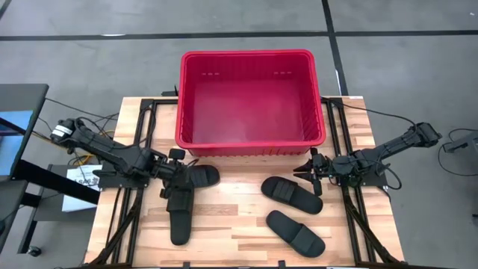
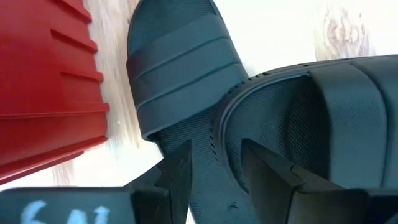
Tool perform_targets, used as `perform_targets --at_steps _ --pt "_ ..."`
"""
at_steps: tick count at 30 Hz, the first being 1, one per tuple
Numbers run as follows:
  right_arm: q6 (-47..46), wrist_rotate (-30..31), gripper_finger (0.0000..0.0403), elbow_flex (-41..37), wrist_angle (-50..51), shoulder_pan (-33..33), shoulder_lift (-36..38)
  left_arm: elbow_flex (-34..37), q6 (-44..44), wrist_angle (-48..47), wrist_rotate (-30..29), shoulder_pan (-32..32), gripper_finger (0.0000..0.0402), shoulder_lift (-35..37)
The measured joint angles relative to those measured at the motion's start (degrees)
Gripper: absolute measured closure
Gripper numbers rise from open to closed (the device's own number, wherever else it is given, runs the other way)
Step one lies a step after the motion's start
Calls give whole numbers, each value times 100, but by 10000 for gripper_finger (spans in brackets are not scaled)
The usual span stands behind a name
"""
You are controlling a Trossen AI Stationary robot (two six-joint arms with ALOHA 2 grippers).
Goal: Pick and place slides into bin
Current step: Put the black slide into the red bin
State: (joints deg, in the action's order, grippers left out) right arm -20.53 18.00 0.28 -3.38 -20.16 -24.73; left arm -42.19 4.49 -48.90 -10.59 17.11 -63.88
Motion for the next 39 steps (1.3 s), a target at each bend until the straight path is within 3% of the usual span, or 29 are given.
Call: perform_targets --at_steps 6,18,39 --pt "-1 1 327 1 -1 1 2 0 -268 55 479 -117 274 0" --pt "-1 0 327 1 -1 1 0 0 -760 199 440 -350 274 -4" --pt "0 0 327 2 -2 2 1 384 -646 791 792 -352 274 -2"
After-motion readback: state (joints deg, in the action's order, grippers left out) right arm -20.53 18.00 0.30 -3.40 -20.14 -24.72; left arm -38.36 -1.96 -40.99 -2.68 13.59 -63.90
